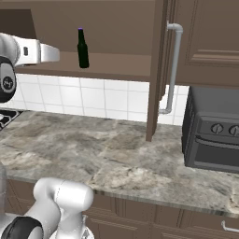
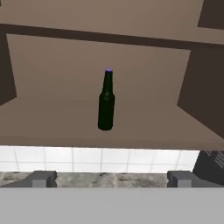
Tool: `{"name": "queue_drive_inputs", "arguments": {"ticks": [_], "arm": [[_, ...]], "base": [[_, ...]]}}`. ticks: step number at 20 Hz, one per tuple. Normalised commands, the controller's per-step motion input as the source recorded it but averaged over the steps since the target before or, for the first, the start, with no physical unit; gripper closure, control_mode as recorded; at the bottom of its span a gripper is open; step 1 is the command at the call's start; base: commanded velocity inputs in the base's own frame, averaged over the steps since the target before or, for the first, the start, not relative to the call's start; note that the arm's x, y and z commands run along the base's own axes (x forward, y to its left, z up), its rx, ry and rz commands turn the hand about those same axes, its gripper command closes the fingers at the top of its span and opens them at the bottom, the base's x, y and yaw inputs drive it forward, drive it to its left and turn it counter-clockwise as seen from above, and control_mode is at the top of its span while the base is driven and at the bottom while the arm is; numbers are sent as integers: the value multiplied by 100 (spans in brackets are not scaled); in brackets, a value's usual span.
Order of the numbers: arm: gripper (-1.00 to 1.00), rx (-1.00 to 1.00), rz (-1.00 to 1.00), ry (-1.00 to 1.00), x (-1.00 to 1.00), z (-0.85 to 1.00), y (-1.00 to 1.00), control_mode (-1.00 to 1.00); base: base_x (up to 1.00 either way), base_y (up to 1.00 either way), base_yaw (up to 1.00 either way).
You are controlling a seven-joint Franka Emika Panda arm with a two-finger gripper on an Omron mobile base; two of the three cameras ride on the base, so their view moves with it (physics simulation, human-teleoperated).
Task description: Open the cabinet directly in front. Then move the beer and the mug to the dining counter with the candle on it.
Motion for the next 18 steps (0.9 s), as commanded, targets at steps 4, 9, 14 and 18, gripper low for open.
{"name": "queue_drive_inputs", "arguments": {"ticks": [4,9,14,18], "arm": [[-100,0,0,0,52,0,-13,-100],[-100,0,0,0,39,0,-13,-100],[-100,0,0,0,29,0,-2,-100],[-100,0,0,0,27,0,0,-100]], "base": [[0,0,0],[0,0,0],[0,0,0],[0,0,0]]}}
